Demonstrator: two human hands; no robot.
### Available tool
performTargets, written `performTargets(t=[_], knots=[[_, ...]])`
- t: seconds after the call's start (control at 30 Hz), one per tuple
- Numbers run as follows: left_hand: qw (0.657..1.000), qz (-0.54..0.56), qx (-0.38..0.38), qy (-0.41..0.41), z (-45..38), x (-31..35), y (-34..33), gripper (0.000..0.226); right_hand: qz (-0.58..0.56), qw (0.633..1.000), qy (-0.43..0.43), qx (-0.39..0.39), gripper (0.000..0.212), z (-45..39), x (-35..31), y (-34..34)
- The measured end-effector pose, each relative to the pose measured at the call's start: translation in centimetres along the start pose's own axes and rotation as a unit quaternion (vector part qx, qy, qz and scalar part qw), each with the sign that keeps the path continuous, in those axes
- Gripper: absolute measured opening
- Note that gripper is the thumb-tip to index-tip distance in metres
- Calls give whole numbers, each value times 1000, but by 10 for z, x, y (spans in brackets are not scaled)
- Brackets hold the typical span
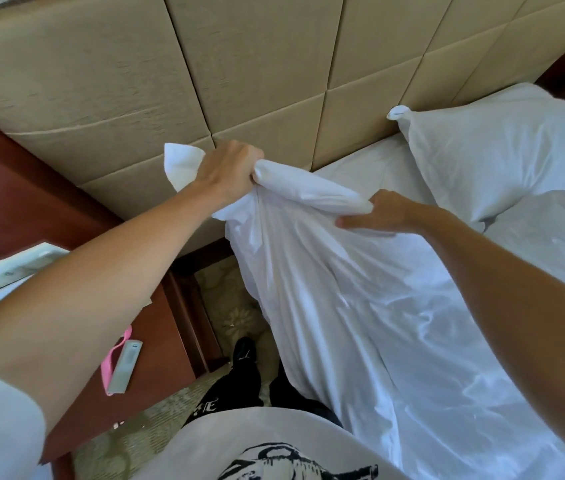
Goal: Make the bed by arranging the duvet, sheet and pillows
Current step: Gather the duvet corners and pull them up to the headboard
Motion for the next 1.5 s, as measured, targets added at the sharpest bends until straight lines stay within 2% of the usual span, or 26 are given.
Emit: performTargets(t=[0.1,0.17,0.23,0.3,0.4,0.53,0.63,0.77,0.83,0.9,1.07,1.27,1.4,1.5], knots=[[1000,-1,-6,4,-6,-7,-7,12,-24,1000,6,18,74,-10,6,1],[1000,5,-5,7,-7,-12,-13,12,-41,996,14,77,59,-16,6,6],[1000,17,-9,16,-10,-13,-18,19,-45,991,8,127,53,-18,4,12],[999,41,-11,25,-15,-13,-20,28,-18,985,-8,174,49,-20,-3,22],[994,95,-7,59,-22,-27,-21,30,44,968,-6,246,40,-24,-27,43],[983,143,9,113,-25,-74,-15,18,88,957,29,275,40,-38,-84,61],[979,138,53,142,-34,-118,8,7,124,950,49,284,44,-59,-140,90],[975,99,122,156,-45,-182,40,11,140,932,89,321,52,-93,-217,125],[976,74,109,172,-41,-204,37,16,137,938,86,306,52,-112,-237,116],[977,50,65,195,-36,-218,19,19,126,955,68,262,57,-135,-241,89],[981,23,-25,189,-26,-236,-34,11,94,980,35,171,53,-174,-233,19],[986,23,-64,155,-35,-233,-58,17,102,982,14,156,42,-189,-218,-1],[989,2,-88,117,-45,-219,-66,37,121,985,51,109,53,-186,-219,-6],[992,17,-86,91,-52,-203,-68,33,134,982,44,128,46,-179,-213,0]])
Point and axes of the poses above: each hand's wrist, its own z-axis away from the middle knuckle, its own y-axis out of the back of the hand, x = y × z, the point moved 4 cm from there along -z, towards the middle knuckle, and after that the axes turned 2 degrees about z, right-handed, at the moved point
